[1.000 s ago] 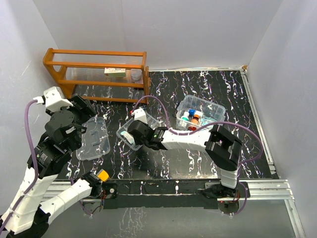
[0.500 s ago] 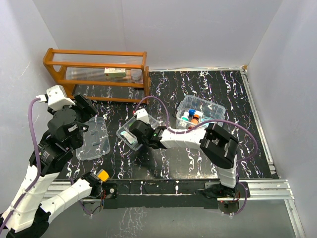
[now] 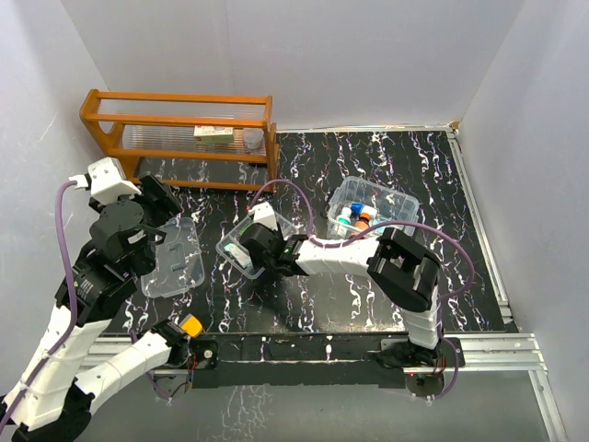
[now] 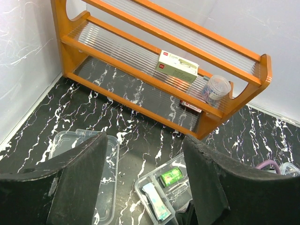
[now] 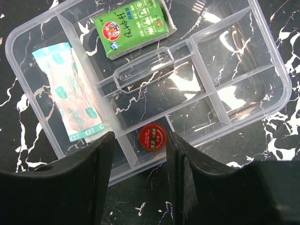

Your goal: Organize the medicine kit

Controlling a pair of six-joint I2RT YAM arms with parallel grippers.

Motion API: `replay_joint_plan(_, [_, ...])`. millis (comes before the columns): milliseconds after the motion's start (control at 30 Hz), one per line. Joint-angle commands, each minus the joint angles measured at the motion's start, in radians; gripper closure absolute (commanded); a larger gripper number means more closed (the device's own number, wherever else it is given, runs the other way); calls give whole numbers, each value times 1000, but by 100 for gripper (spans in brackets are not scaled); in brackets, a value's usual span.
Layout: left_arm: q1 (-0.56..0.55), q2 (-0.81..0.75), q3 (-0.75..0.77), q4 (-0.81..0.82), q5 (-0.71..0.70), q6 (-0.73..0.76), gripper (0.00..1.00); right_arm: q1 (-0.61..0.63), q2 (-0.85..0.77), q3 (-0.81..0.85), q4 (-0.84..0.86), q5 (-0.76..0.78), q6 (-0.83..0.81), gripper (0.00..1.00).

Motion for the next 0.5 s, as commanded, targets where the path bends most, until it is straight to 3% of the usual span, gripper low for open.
replay_joint_plan(0, [2, 7, -1, 6, -5, 13, 35, -5, -29, 34, 16, 1, -9, 54])
replay_joint_plan(200, [2, 23, -56, 11, 87, -23, 29, -24, -142, 21, -8, 4, -16, 54])
replay_joint_plan(467, [3, 107, -262, 118, 386, -130, 25, -183, -397, -87, -70, 54, -17, 55])
